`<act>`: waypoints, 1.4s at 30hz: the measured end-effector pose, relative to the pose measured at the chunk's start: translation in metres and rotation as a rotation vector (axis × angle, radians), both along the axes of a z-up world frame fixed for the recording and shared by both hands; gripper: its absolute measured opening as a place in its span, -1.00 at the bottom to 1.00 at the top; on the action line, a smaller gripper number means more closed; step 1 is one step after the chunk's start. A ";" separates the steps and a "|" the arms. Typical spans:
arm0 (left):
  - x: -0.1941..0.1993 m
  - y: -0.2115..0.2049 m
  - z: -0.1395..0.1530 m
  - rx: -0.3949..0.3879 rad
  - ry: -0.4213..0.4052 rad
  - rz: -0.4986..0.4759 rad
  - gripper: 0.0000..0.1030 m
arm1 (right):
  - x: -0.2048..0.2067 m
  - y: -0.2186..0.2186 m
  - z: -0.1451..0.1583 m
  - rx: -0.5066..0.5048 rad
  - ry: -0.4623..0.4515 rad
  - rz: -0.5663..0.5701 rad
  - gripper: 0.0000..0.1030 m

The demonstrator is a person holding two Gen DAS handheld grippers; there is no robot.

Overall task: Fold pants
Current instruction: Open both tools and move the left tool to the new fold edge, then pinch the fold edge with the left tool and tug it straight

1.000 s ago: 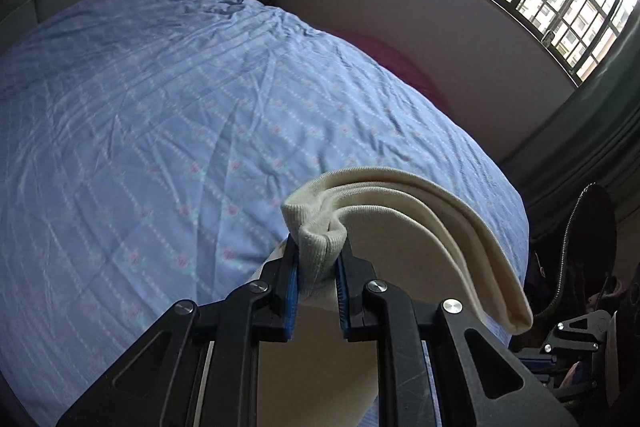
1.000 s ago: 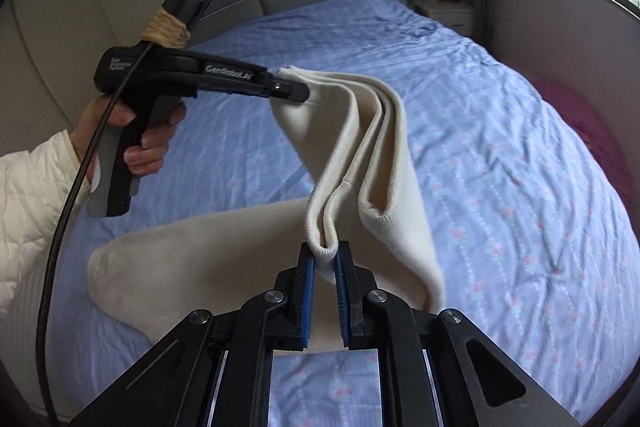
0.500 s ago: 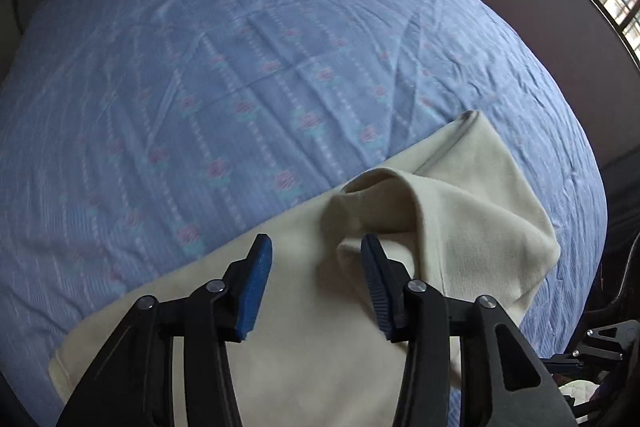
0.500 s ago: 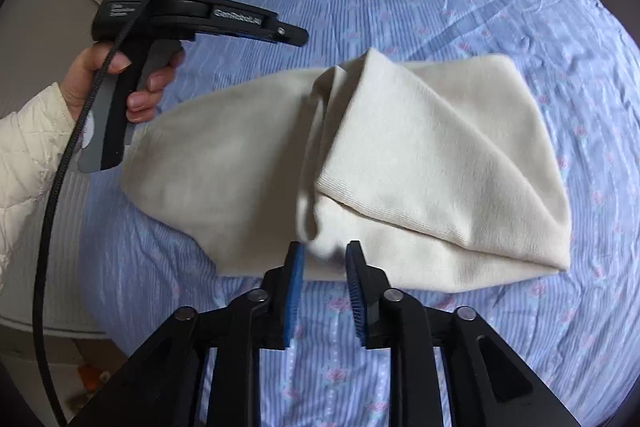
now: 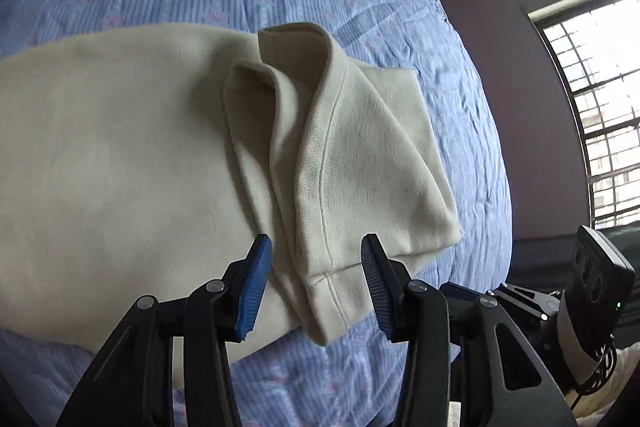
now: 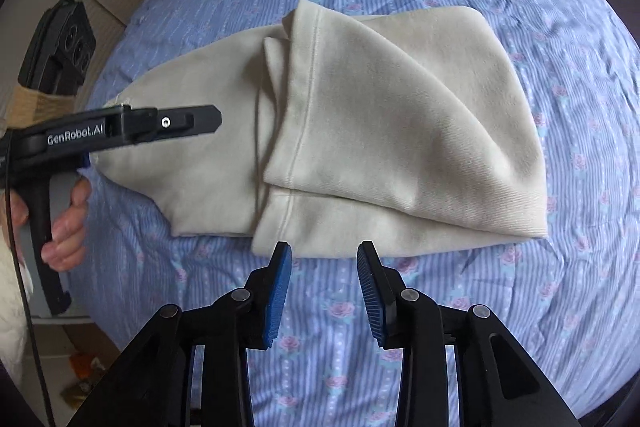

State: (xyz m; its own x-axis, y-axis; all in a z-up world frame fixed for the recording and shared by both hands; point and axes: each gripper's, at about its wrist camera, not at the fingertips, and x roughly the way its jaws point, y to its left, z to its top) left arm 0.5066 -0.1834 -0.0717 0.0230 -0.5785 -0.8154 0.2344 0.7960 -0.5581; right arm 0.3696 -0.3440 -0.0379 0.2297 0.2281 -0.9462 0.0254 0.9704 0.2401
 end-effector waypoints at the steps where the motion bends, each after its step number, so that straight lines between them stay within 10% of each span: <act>1: 0.006 0.000 -0.002 -0.013 0.002 0.029 -0.16 | 0.001 -0.003 0.000 0.004 -0.003 -0.001 -0.30; 9: 0.067 0.013 0.001 0.048 -0.033 0.103 -0.16 | 0.021 0.013 -0.007 0.041 -0.061 0.011 -0.30; 23: 0.023 0.057 0.001 0.144 -0.056 0.044 -0.16 | 0.073 0.068 -0.066 -0.088 0.040 0.188 -0.35; 27: 0.013 0.072 0.002 0.134 -0.042 0.067 -0.16 | 0.065 0.071 -0.050 -0.086 0.003 0.218 -0.74; 34: 0.011 0.073 0.009 0.137 -0.075 0.056 -0.16 | 0.023 0.062 0.002 0.006 -0.033 0.265 -0.76; 42: 0.033 0.045 0.006 0.103 -0.072 0.045 -0.11 | -0.007 0.070 -0.039 0.076 0.151 0.250 -0.67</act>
